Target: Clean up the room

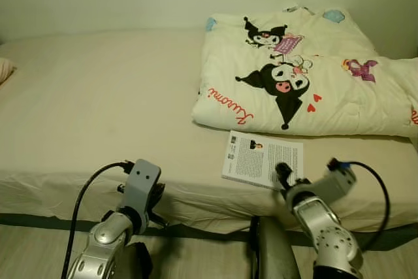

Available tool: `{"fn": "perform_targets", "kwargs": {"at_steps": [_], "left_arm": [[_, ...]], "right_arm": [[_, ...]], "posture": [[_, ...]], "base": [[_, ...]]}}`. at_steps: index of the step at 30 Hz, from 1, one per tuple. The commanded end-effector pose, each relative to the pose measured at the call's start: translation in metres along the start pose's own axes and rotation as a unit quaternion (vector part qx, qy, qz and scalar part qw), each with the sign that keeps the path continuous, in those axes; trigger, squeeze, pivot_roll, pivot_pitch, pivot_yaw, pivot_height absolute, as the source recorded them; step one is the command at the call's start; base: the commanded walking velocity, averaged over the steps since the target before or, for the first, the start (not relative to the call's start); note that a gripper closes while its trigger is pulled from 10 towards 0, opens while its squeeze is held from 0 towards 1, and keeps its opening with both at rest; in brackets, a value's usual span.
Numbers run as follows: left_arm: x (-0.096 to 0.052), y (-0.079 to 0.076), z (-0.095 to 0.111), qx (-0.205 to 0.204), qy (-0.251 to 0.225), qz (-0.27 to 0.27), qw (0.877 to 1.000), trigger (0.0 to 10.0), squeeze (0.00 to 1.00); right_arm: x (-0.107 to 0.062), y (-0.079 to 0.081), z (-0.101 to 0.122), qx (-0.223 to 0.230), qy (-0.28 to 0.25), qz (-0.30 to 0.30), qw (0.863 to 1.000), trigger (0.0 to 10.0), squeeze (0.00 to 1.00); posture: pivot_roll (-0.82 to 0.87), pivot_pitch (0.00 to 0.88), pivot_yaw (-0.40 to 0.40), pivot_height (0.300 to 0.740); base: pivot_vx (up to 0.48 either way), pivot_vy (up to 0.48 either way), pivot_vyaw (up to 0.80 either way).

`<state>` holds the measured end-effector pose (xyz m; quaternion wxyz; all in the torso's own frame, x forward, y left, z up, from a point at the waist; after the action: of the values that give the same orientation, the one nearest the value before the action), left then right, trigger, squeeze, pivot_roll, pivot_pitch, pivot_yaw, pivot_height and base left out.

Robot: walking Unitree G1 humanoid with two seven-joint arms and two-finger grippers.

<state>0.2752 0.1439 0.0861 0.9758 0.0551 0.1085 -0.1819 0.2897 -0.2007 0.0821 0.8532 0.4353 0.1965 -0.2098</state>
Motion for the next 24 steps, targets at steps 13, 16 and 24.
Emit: {"fn": "perform_targets", "kwargs": {"at_steps": [13,16,24], "left_arm": [[-0.001,0.003,-0.004,0.019,0.012,-0.002,1.0,10.0,0.0],[-0.001,0.004,-0.004,0.02,0.012,-0.002,1.0,10.0,0.0],[-0.002,0.005,-0.004,0.023,0.012,-0.002,1.0,10.0,0.0]], "right_arm": [[0.006,-0.005,-0.049,0.027,0.08,0.014,0.996,10.0,0.0],[0.013,-0.004,-0.053,0.017,0.087,0.026,0.996,10.0,0.0],[0.022,0.001,-0.057,0.001,0.087,0.062,0.994,10.0,0.0]], "posture": [[-0.09,0.182,0.105,0.505],[-0.09,0.187,0.106,0.505],[-0.08,0.197,0.112,0.505]], "base": [[0.0,0.0,0.0],[0.0,0.0,0.0],[0.0,0.0,0.0]]}}
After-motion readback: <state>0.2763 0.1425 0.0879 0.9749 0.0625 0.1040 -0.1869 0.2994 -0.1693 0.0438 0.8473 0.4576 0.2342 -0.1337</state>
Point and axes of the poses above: a point about 5 cm out from each wrist's last joint towards the gripper, its own x axis pointing out of the wrist towards the gripper, its own z axis along the axis of the wrist's last joint, y = z × x, the point moved 1 cm from there along x, pointing out of the wrist towards the gripper, and after that the axes turned 3 degrees about -x, right-handed, at the moved point
